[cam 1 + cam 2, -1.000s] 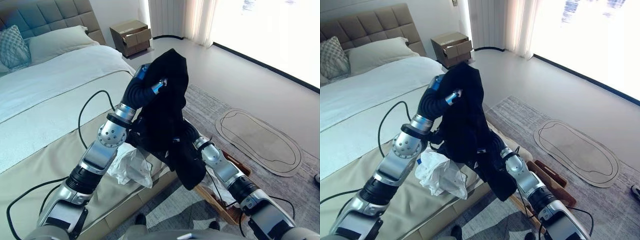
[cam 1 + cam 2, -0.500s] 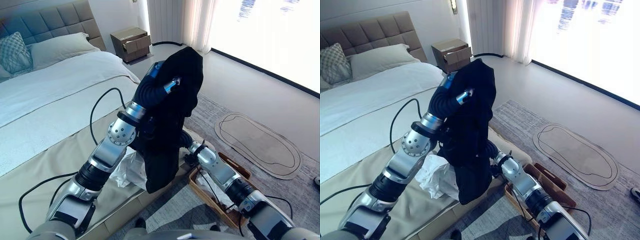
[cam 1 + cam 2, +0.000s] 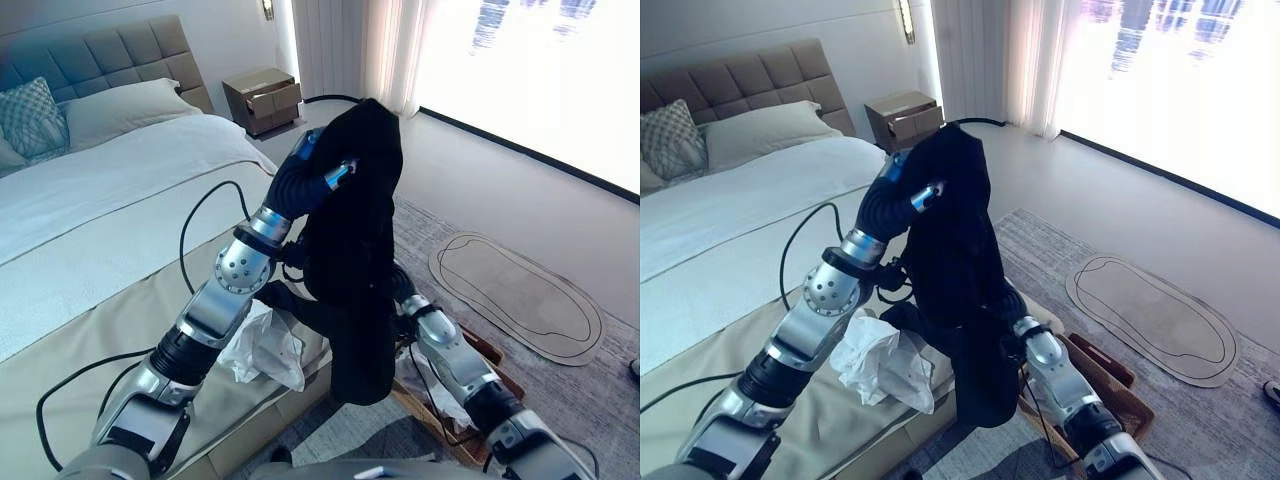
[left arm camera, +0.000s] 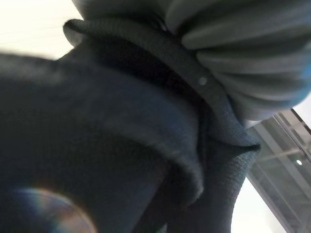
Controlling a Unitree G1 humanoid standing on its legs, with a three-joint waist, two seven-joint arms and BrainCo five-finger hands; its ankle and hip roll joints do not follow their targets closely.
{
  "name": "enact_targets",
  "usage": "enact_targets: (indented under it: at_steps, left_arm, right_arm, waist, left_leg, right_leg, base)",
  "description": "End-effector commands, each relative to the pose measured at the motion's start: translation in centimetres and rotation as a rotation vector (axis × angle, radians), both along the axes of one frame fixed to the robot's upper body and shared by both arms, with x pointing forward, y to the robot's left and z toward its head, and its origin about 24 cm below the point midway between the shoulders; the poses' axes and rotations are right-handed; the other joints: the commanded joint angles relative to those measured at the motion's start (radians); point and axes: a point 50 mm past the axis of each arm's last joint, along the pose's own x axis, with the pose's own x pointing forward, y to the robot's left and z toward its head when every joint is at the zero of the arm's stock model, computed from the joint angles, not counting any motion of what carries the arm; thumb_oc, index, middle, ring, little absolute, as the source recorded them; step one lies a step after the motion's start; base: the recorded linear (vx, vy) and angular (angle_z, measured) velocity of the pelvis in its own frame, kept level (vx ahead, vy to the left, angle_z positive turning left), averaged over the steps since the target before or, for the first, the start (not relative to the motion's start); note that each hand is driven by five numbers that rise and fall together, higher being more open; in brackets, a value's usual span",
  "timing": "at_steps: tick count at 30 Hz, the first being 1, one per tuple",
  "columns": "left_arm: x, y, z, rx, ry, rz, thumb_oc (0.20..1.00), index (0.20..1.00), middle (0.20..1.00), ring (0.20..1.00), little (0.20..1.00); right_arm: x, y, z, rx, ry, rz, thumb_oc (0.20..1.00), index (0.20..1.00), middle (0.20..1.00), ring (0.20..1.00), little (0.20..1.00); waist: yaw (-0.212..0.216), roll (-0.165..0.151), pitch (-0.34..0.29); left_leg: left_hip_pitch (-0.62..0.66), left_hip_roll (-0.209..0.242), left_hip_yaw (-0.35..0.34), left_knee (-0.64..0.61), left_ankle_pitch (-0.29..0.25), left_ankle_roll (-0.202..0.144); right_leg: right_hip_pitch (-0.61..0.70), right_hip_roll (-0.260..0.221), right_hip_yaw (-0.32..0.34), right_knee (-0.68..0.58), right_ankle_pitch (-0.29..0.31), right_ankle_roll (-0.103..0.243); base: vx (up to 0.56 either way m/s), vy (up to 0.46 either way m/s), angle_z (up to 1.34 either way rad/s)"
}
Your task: Pick up clothes into the bucket
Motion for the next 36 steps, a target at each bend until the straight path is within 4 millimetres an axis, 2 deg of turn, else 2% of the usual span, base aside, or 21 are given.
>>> enact_targets:
  at_steps: [1,2,3,4,6,7,8,10,12,13,14,15,18,22,27,30,36]
  left_arm:
    - [0.4,2.0,2.5,-0.156,-0.072,0.015,0.2,0.2,0.2,0.2,0.2]
    - [0.4,2.0,2.5,-0.156,-0.07,0.015,0.2,0.2,0.2,0.2,0.2]
    - [0.4,3.2,0.8,-0.221,-0.002,0.057,0.2,0.2,0.2,0.2,0.2]
    - [0.4,3.2,0.8,-0.222,-0.001,0.057,0.2,0.2,0.2,0.2,0.2]
    - [0.5,4.0,-0.7,-0.263,0.057,0.091,0.2,0.2,0.2,0.2,0.2]
    - [0.4,4.4,-2.2,-0.277,0.115,0.117,1.0,1.0,1.0,1.0,1.0]
    - [0.4,4.4,-2.2,-0.277,0.115,0.116,1.0,1.0,1.0,1.0,1.0]
    - [0.4,4.7,-4.7,-0.232,0.204,0.156,1.0,1.0,1.0,1.0,1.0]
    - [0.4,4.7,-4.7,-0.232,0.204,0.155,1.0,1.0,1.0,1.0,1.0]
    - [0.3,5.3,-6.7,-0.18,0.267,0.204,1.0,1.0,1.0,1.0,1.0]
    - [0.3,5.2,-6.7,-0.18,0.267,0.204,1.0,1.0,1.0,1.0,1.0]
    - [0.3,5.5,-8.4,-0.148,0.33,0.24,1.0,1.0,1.0,1.0,1.0]
    - [-0.1,5.8,-11.3,-0.093,0.433,0.294,1.0,1.0,1.0,1.0,1.0]
    - [-0.8,6.3,-14.5,-0.024,0.556,0.336,1.0,1.0,1.0,1.0,1.0]
    - [-2.3,6.9,-16.6,-0.066,0.657,0.336,1.0,1.0,1.0,1.0,1.0]
    - [-2.8,7.2,-17.1,-0.11,0.69,0.333,1.0,1.0,1.0,1.0,1.0]
    - [-3.5,8.1,-16.7,-0.211,0.69,0.329,1.0,1.0,1.0,1.0,1.0]
  right_arm:
    - [1.2,-1.1,4.2,0.144,-0.204,-0.101,0.2,0.2,0.2,0.2,0.2]
    - [1.1,-1.1,4.1,0.144,-0.203,-0.101,0.2,0.2,0.2,0.2,0.2]
    - [1.0,-2.8,5.1,0.19,-0.254,-0.195,0.2,0.2,0.2,0.2,0.2]
    - [1.0,-2.8,5.1,0.19,-0.253,-0.195,0.2,0.2,0.2,0.2,0.2]
    - [0.9,-3.9,5.9,0.224,-0.293,-0.253,0.2,0.2,0.2,0.2,0.2]
    - [0.7,-4.9,6.6,0.222,-0.336,-0.292,0.2,0.2,0.2,0.2,0.2]
    - [0.7,-4.9,6.6,0.221,-0.335,-0.293,0.2,0.2,0.2,0.2,0.2]
    - [0.5,-6.6,8.0,0.227,-0.407,-0.366,0.2,0.2,0.2,0.2,0.2]
    - [0.5,-6.7,7.9,0.227,-0.407,-0.367,0.2,0.2,0.2,0.2,0.2]
    - [0.3,-7.9,8.9,0.242,-0.455,-0.423,0.2,0.2,0.2,0.2,0.2]
    - [0.3,-8.0,8.9,0.242,-0.455,-0.424,0.2,0.2,0.2,0.2,0.2]
    - [0.3,-9.0,9.3,0.278,-0.478,-0.478,0.2,0.2,0.2,0.2,0.2]
    - [0.0,-10.7,10.6,0.351,-0.54,-0.549,0.2,0.2,0.2,0.2,0.2]
    - [-0.5,-13.6,12.6,0.307,-0.631,-0.647,0.2,0.2,0.2,0.2,0.2]
    - [-1.4,-16.2,15.5,0.259,-0.751,-0.721,0.2,0.2,0.2,0.2,0.2]
    - [-1.7,-17.4,16.5,0.228,-0.789,-0.757,0.2,0.2,0.2,0.2,0.2]
    - [-2.3,-19.5,18.8,0.193,-0.867,-0.807,0.2,0.2,0.2,0.2,0.2]
  waist:
    - [0.001,-0.023,-0.014]
    - [0.001,-0.022,-0.014]
    - [-0.003,-0.027,-0.015]
    - [-0.002,-0.027,-0.015]
    - [-0.004,-0.032,-0.016]
    - [-0.004,-0.035,-0.017]
    - [-0.003,-0.035,-0.017]
    - [-0.004,-0.04,-0.017]
    - [-0.003,-0.04,-0.018]
    - [-0.004,-0.044,-0.02]
    - [-0.003,-0.044,-0.021]
    - [-0.003,-0.046,-0.022]
    - [-0.003,-0.05,-0.02]
    - [-0.005,-0.057,-0.018]
    - [-0.004,-0.067,-0.013]
    - [-0.003,-0.072,-0.009]
    - [-0.004,-0.082,-0.004]
  left_leg:
    - [-0.008,-0.035,0.032,-0.004,-0.009,0.049]
    - [-0.007,-0.035,0.033,-0.004,-0.01,0.049]
    - [-0.004,-0.032,0.037,-0.003,-0.012,0.048]
    - [-0.003,-0.032,0.037,-0.003,-0.012,0.048]
    - [-0.002,-0.03,0.04,-0.002,-0.014,0.048]
    - [0.0,-0.029,0.041,-0.001,-0.016,0.049]
    - [0.0,-0.029,0.042,-0.001,-0.016,0.049]
    - [0.0,-0.027,0.042,0.002,-0.019,0.048]
    - [0.0,-0.027,0.042,0.003,-0.019,0.048]
    - [-0.001,-0.027,0.041,0.004,-0.021,0.048]
    - [-0.001,-0.026,0.041,0.005,-0.021,0.048]
    - [-0.002,-0.026,0.041,0.005,-0.022,0.048]
    - [-0.004,-0.026,0.042,0.008,-0.023,0.049]
    - [-0.009,-0.025,0.041,0.01,-0.024,0.05]
    - [-0.015,-0.022,0.041,0.016,-0.027,0.052]
    - [-0.019,-0.021,0.043,0.02,-0.028,0.053]
    - [-0.024,-0.015,0.048,0.028,-0.03,0.053]
  right_leg:
    - [0.007,0.039,-0.006,0.088,-0.087,-0.005]
    - [0.007,0.04,-0.005,0.088,-0.087,-0.006]
    - [0.006,0.042,-0.003,0.088,-0.088,-0.007]
    - [0.007,0.042,-0.002,0.088,-0.089,-0.007]
    - [0.006,0.044,0.001,0.088,-0.09,-0.01]
    - [0.007,0.046,0.005,0.088,-0.091,-0.011]
    - [0.007,0.046,0.005,0.088,-0.091,-0.011]
    - [0.007,0.049,0.008,0.087,-0.092,-0.012]
    - [0.007,0.049,0.008,0.087,-0.092,-0.012]
    - [0.006,0.051,0.01,0.086,-0.093,-0.012]
    - [0.006,0.051,0.01,0.086,-0.094,-0.012]
    - [0.006,0.053,0.012,0.086,-0.093,-0.012]
    - [0.003,0.055,0.016,0.086,-0.093,-0.013]
    - [-0.003,0.06,0.022,0.086,-0.093,-0.014]
    - [-0.014,0.063,0.031,0.089,-0.091,-0.014]
    - [-0.019,0.067,0.035,0.089,-0.09,-0.014]
    - [-0.028,0.071,0.044,0.092,-0.089,-0.016]
  base:
    - [0.0,-0.011,-0.04]
    - [-0.01,-0.023,-0.04]
    - [0.0,-0.017,-0.05]
    - [-0.01,-0.023,-0.04]
    - [0.0,0.0,0.0]
    - [0.0,0.0,0.0]
    - [0.0,0.0,0.0]
    - [0.0,0.0,0.0]
    - [0.0,0.0,0.0]
    - [0.0,0.0,0.0]
    - [0.0,0.0,0.0]
    - [0.0,0.0,0.0]
    - [0.0,-0.007,-0.04]
    - [-0.01,-0.01,-0.04]
    - [0.0,-0.008,-0.03]
    - [-0.01,-0.01,-0.04]
    - [0.0,-0.006,-0.01]
